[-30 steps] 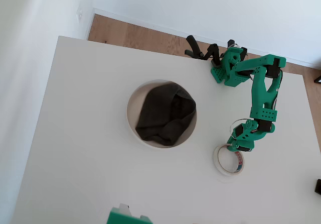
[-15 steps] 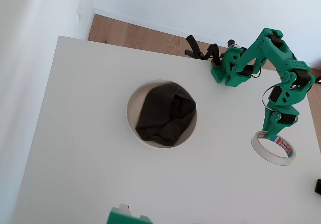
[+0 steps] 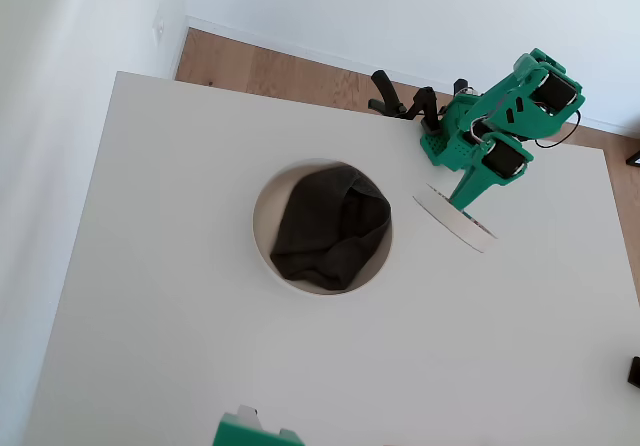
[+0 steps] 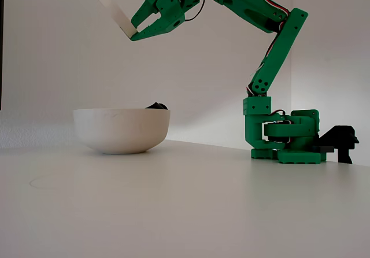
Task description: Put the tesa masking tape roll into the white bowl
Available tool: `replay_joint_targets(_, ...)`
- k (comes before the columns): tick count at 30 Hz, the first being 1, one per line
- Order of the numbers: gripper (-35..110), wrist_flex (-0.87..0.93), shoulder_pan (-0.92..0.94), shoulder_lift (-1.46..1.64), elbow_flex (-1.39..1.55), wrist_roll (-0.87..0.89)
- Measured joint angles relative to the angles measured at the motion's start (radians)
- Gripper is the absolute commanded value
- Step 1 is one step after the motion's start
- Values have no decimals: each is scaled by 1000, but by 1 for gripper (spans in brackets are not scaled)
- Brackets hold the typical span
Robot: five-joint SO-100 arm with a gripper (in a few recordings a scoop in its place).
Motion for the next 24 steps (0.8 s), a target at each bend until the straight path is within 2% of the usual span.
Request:
replay_joint_targets(10, -8, -146, 296, -242, 0, -26)
replay_joint_targets(24, -8, -331, 385, -658, 0, -52)
